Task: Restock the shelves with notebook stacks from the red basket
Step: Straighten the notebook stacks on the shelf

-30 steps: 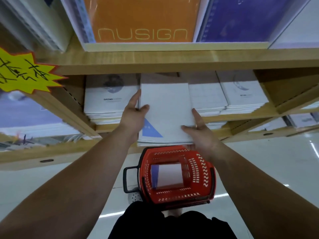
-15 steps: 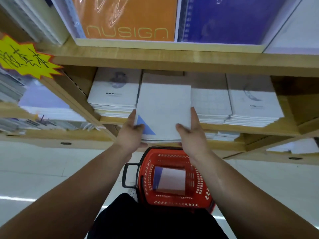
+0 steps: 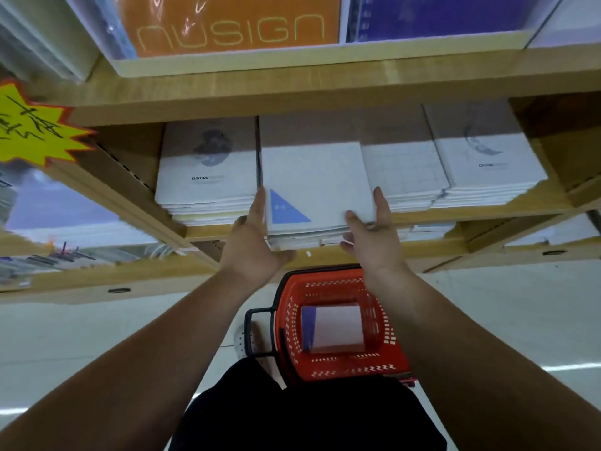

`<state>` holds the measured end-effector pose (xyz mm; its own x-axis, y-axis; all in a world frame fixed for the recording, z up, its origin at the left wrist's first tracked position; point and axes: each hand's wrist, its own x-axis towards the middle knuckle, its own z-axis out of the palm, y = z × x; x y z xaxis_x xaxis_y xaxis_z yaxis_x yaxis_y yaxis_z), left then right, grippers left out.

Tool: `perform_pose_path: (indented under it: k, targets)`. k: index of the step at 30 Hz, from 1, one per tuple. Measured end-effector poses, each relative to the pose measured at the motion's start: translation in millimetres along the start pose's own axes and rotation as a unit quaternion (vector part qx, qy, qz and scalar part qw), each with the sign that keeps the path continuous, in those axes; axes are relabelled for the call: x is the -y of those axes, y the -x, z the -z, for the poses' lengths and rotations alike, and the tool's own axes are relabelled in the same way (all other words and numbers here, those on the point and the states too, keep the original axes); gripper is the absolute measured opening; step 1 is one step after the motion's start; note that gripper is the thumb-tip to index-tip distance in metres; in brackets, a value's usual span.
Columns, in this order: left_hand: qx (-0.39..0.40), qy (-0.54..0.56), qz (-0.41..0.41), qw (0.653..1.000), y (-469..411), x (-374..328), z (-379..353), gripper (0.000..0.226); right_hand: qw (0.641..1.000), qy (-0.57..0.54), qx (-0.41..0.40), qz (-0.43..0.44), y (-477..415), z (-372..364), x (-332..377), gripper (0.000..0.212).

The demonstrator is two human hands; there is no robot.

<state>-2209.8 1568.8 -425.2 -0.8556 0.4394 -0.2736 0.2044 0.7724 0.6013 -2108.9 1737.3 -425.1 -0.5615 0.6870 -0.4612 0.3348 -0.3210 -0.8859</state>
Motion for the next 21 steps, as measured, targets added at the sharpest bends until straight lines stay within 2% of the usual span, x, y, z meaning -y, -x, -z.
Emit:
perform_pose_path:
  k: [2, 5, 8, 12, 15, 19, 21]
  targets:
    - [-0.048, -0.116, -0.051, 0.991, -3, 10, 8, 0.115, 1.000, -0.016, -0.003, 0.000, 2, -2, -3, 0.067]
    - [-0.110, -0.267, -0.158, 0.944, -17, 16, 14, 0.109, 1.000, -0.003, -0.014, 0.015, -3, -3, -4, 0.065]
    - [-0.102, -0.301, -0.229, 0.920, -31, 21, 14, 0.099, 0.999, 0.005, -0.013, 0.029, -9, -7, -5, 0.068]
    - [-0.116, -0.310, -0.213, 0.919, -55, 22, 27, 0.088, 0.996, 0.057, 0.009, 0.067, -35, -23, 9, 0.069]
    - [-0.094, -0.344, -0.198, 0.913, -72, 10, 33, 0.089, 0.985, 0.155, 0.020, 0.076, -59, -27, 27, 0.071]
    - [-0.078, -0.323, -0.178, 0.926, -89, 2, 40, 0.084, 0.947, 0.307, 0.068, 0.072, -72, -18, 48, 0.083]
    - [-0.077, -0.320, -0.180, 0.927, -90, 2, 42, 0.082, 0.913, 0.390, 0.091, 0.079, -75, -14, 56, 0.089]
